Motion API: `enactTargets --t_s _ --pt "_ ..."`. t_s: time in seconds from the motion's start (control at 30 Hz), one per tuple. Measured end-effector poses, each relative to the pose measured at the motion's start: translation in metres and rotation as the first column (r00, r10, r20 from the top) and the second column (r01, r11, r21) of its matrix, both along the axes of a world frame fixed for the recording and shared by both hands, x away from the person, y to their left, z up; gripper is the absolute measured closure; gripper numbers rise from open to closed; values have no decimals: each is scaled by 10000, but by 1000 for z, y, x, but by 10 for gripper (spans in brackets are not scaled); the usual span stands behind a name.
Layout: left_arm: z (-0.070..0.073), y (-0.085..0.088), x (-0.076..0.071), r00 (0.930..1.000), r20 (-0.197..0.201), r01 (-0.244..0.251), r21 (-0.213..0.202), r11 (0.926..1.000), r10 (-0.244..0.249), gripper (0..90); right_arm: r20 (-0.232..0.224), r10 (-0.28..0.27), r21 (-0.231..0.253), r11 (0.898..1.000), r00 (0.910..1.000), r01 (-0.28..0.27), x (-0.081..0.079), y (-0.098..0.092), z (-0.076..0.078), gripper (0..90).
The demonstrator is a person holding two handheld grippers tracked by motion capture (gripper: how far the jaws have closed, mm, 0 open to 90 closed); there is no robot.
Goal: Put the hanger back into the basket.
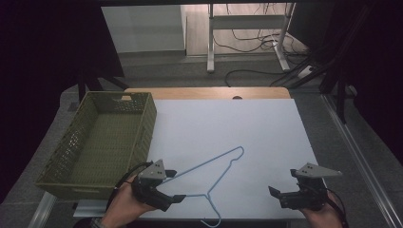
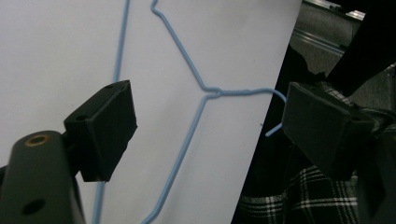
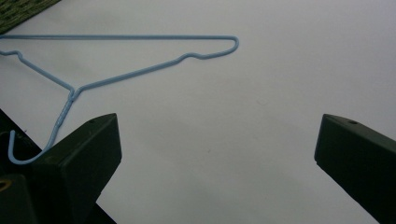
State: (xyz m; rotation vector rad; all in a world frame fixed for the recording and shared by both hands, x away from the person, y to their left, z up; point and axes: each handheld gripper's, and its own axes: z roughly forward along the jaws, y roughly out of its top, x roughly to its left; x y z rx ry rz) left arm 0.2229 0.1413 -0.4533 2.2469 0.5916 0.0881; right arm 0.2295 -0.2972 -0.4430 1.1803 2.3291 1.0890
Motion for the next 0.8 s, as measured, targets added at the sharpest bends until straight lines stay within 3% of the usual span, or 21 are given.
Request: enactTargets --t_s 0.3,0.53,0.8 --pt "-25 -14 8 9996 -109 253 267 9993 -251 323 -108 177 -111 9998 9998 -178 0 2 -2 6" --pt "-45 -17 19 9988 -450 221 459 9987 -200 416 -207 258 -161 9995 9995 -262 1 4 -5 7" --pt "-61 -25 25 9968 -443 701 886 9936 -664 582 -311 373 -248 9990 9988 -381 2 6 -7 9"
